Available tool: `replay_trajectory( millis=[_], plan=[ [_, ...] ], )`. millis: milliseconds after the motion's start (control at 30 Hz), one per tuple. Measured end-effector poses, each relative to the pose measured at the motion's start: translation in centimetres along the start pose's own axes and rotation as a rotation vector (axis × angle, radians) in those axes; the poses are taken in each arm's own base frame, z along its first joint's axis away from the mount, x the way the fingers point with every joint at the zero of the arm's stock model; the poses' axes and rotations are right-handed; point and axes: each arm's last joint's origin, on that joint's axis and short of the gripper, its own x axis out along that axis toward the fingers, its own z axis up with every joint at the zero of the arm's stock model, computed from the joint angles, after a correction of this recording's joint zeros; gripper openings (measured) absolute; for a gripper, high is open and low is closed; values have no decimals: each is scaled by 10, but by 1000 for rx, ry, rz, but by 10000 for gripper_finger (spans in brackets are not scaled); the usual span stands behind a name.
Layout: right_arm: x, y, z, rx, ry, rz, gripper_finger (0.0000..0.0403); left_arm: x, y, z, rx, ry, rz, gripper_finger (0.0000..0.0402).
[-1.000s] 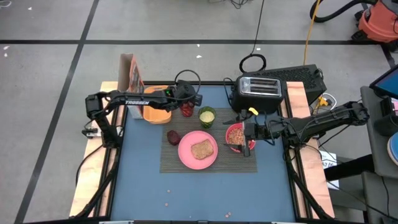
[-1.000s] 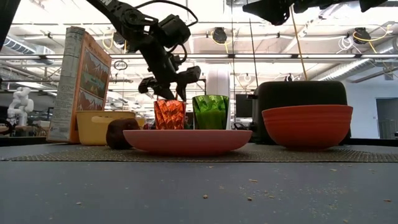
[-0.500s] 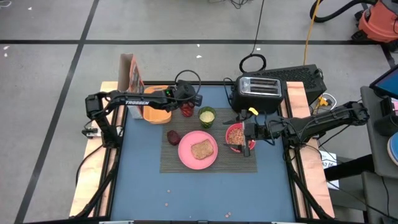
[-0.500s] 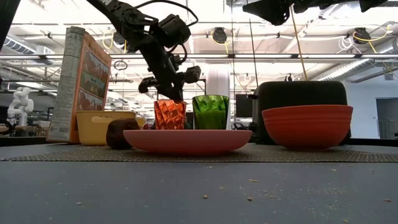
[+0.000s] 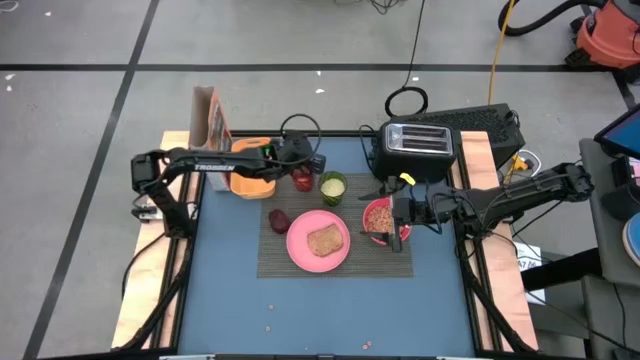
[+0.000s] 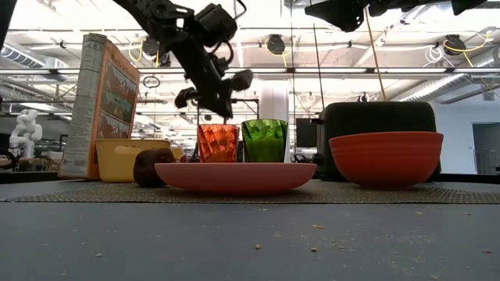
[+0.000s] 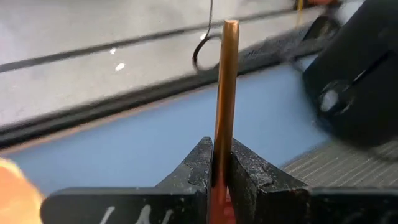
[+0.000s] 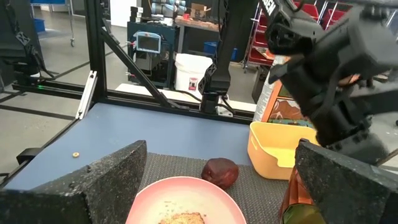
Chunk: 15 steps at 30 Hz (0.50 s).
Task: Arrange a breakfast setting
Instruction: Put the gold spoon to the right of the pink bowl
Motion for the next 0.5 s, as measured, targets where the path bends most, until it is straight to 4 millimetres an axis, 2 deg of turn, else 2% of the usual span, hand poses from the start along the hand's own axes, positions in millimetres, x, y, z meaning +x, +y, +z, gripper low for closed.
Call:
replay_trajectory(
  millis=[200, 500],
  plan=[
    [0, 0, 0, 0, 1, 0, 395, -21, 0, 14, -10, -49, -44, 33],
    [0, 0, 0, -1, 2, 0, 395, -66, 0, 35, 8, -125, -165, 32]
  ],
)
